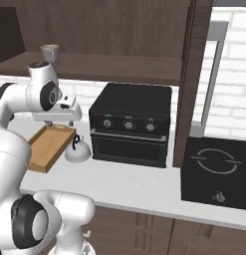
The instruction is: Pick the kettle from the counter and place it on the tray. Then pick the mug from the cabinet and place it on the tray. Then close the cabinet doors.
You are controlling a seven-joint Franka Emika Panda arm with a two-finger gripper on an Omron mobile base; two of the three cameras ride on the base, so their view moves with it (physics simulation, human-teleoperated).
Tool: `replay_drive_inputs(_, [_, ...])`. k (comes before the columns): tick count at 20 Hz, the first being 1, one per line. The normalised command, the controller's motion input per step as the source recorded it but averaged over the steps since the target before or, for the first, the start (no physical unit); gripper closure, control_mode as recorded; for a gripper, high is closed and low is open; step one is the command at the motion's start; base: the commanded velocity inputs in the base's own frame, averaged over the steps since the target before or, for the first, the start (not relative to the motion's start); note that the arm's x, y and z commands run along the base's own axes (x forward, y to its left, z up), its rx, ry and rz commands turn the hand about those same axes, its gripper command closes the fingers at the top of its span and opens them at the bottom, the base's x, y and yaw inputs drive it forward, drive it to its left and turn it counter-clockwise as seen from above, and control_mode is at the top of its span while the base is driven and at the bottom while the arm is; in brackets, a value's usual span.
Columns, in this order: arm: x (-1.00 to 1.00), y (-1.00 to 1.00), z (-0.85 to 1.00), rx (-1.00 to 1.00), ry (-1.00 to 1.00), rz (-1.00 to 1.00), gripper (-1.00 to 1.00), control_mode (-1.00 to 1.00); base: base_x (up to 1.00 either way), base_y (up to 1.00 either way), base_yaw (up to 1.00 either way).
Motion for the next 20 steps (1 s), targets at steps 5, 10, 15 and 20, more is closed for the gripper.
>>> replay_drive_inputs(5, [0.0, 0.12, -0.32, 0.01, 0.03, -0.01, -1.0, -1.0, 0.0, 0.0, 0.0])
replay_drive_inputs(10, [0.05, 0.01, -0.29, 0.0, -0.04, 0.0, -1.0, -1.0, 0.0, 0.0, 0.0])
replay_drive_inputs(15, [0.0, 0.02, -0.29, 0.0, 0.0, 0.0, -1.0, -1.0, 0.0, 0.0, 0.0])
replay_drive_inputs(20, [0.04, 0.14, -0.3, 0.0, 0.0, -0.02, -1.0, -1.0, 0.0, 0.0, 0.0])
